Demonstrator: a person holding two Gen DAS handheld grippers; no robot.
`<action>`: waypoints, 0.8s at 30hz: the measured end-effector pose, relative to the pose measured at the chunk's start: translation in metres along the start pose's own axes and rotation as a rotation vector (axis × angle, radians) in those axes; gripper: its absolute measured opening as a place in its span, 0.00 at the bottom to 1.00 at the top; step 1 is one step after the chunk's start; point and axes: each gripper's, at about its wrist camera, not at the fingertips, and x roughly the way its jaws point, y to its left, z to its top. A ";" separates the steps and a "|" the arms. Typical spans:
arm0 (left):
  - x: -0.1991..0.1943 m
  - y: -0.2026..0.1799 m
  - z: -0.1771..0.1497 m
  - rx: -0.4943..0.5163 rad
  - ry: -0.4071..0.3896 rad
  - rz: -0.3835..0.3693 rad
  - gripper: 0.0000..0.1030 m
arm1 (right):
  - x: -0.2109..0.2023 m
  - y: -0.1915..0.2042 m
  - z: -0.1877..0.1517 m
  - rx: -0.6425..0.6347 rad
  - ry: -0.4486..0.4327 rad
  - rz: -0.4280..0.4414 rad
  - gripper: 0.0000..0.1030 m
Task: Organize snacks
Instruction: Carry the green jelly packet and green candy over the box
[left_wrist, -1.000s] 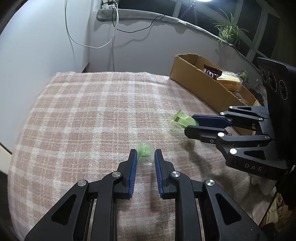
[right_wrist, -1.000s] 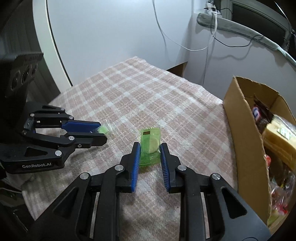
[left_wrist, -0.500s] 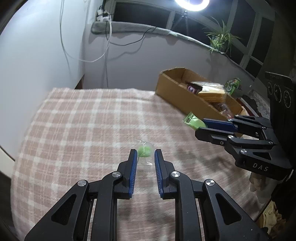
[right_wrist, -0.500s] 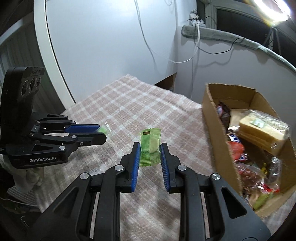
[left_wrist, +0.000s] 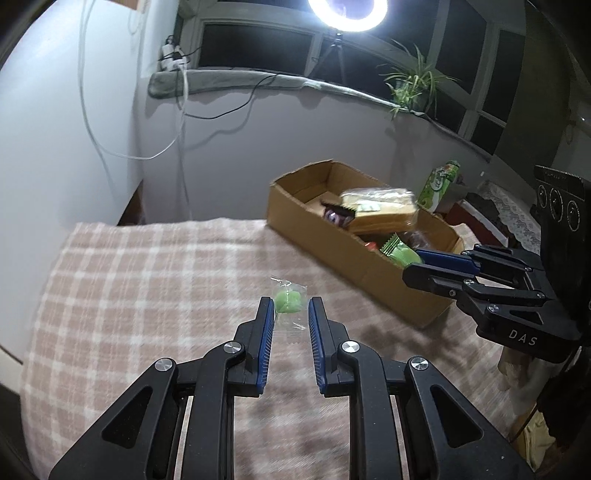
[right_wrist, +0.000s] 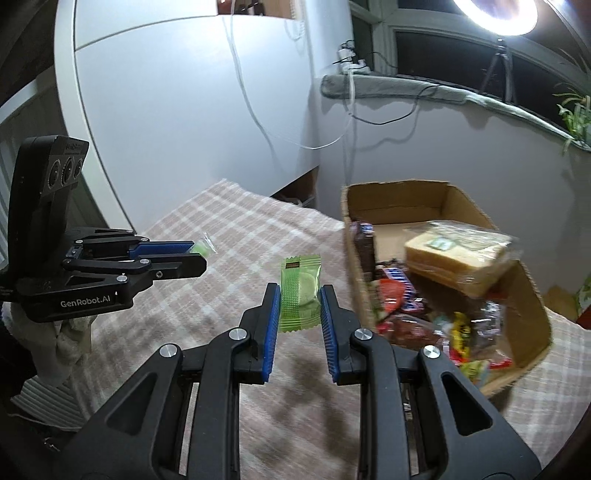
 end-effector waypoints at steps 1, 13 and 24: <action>0.002 -0.003 0.002 0.004 -0.002 -0.005 0.17 | -0.002 -0.004 0.000 0.006 -0.003 -0.005 0.22; 0.031 -0.033 0.035 0.027 -0.011 -0.061 0.17 | -0.027 -0.051 -0.009 0.090 -0.035 -0.085 0.22; 0.060 -0.054 0.069 0.061 -0.010 -0.066 0.17 | -0.033 -0.079 -0.016 0.134 -0.043 -0.106 0.22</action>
